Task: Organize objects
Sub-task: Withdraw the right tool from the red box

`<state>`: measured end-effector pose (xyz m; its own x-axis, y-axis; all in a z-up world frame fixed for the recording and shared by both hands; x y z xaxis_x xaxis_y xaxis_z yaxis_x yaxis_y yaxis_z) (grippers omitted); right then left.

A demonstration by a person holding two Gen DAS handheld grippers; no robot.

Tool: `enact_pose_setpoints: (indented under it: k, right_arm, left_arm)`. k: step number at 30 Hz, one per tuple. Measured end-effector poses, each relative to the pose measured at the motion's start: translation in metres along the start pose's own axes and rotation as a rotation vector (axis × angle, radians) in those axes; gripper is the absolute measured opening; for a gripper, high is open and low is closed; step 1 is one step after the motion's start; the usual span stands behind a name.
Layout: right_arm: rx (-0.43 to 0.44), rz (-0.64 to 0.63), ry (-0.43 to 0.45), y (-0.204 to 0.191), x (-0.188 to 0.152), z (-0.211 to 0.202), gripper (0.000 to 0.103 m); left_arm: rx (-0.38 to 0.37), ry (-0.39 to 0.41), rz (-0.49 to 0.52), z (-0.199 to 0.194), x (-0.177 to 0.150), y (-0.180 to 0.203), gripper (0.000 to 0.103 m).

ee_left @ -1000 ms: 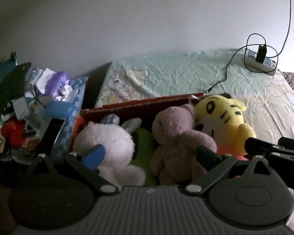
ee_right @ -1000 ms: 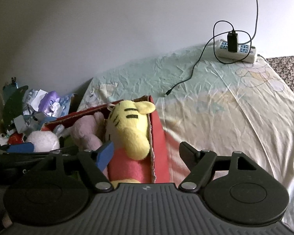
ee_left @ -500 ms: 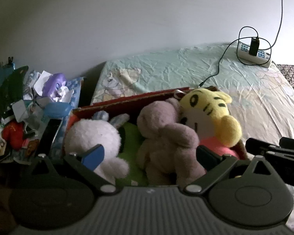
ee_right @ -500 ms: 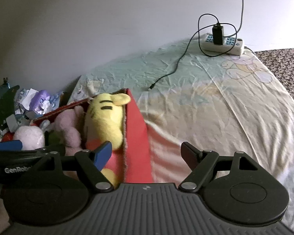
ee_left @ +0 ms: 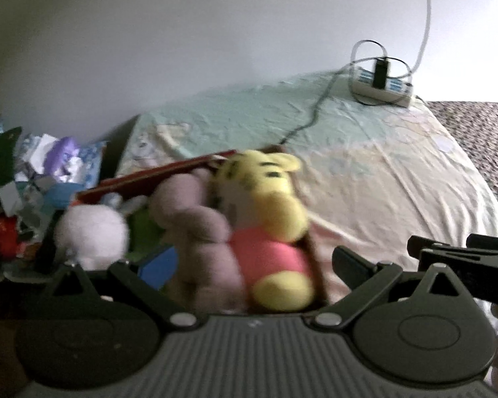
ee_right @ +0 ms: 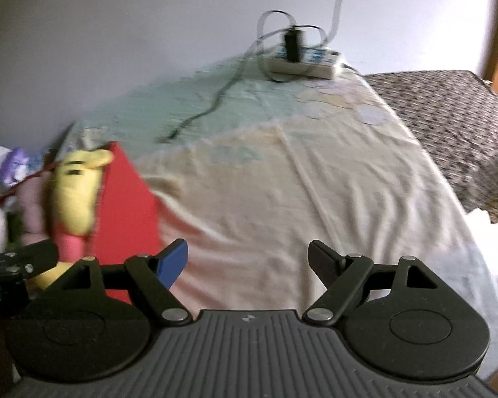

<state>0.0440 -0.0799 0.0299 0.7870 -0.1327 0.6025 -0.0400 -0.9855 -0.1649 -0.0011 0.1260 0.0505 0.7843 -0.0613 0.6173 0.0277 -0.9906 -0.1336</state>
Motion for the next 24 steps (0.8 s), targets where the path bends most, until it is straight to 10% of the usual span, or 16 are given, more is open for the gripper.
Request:
enact_pose_setpoints:
  k: [13, 24]
  right_arm:
    - [-0.081, 0.064, -0.019, 0.075, -0.002, -0.004, 0.086]
    - [-0.032, 0.005, -0.063, 0.066, -0.004, 0.007, 0.086]
  left_arm:
    - [-0.085, 0.014, 0.127, -0.007, 0.002, 0.094, 0.100]
    - [-0.054, -0.017, 0.090, -0.005, -0.004, 0.089, 0.100]
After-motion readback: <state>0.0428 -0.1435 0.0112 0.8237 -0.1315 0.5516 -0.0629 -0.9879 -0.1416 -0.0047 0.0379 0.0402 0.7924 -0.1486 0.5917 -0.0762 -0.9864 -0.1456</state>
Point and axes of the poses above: each gripper's, at about its wrist camera, not at the fingertips, and z roughly the way its jaws point, y to its right, x to its top, the point moved 4 cm from there along z, roughly the way its jaws point
